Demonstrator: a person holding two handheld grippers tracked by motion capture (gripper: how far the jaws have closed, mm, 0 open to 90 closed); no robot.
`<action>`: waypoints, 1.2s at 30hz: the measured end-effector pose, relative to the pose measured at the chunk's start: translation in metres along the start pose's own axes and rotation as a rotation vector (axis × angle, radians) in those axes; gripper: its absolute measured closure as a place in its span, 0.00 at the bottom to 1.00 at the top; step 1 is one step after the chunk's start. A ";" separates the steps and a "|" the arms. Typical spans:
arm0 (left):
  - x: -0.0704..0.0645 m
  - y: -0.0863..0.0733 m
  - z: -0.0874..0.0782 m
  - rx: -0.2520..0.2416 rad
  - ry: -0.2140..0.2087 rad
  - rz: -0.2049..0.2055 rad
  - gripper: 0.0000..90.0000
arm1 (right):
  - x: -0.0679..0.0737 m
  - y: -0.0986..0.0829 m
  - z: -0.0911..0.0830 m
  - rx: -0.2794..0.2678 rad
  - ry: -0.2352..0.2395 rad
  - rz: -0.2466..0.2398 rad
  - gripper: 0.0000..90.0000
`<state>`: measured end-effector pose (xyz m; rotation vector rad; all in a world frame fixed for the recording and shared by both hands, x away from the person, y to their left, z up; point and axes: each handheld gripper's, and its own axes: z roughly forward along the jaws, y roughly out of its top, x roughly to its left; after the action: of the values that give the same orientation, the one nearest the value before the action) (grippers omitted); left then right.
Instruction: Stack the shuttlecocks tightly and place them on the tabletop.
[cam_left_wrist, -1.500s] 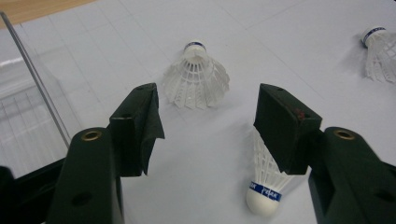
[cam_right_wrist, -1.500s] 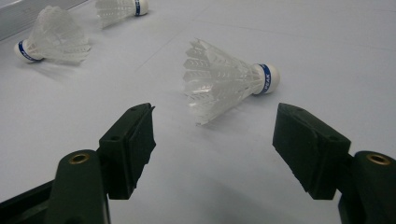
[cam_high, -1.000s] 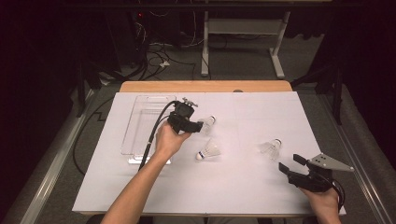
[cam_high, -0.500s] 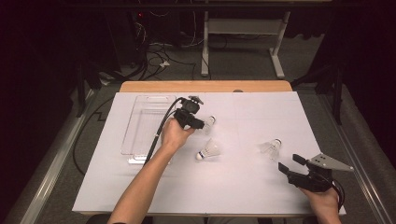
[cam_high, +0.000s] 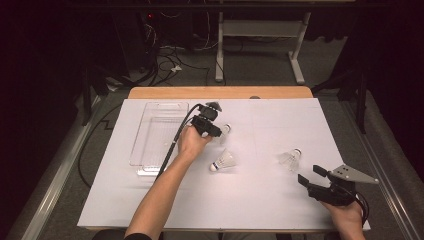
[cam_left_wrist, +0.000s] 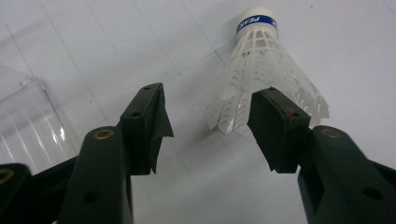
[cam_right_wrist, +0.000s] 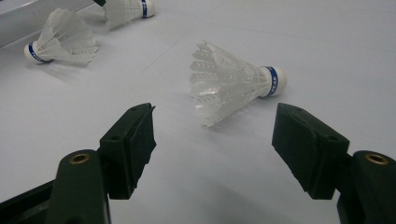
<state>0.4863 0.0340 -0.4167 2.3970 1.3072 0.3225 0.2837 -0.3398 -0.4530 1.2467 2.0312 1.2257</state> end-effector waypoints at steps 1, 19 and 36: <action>0.000 0.000 0.000 0.001 0.001 -0.003 0.54 | 0.000 0.000 0.000 0.000 0.001 0.000 0.33; -0.002 0.007 0.005 0.004 -0.014 0.030 0.81 | 0.001 0.000 0.000 0.001 0.008 -0.002 0.33; -0.007 0.003 -0.012 -0.002 -0.069 0.104 1.00 | 0.001 0.000 0.000 0.007 0.008 -0.002 0.34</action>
<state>0.4802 0.0291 -0.4048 2.4574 1.1544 0.2675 0.2835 -0.3388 -0.4534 1.2451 2.0435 1.2252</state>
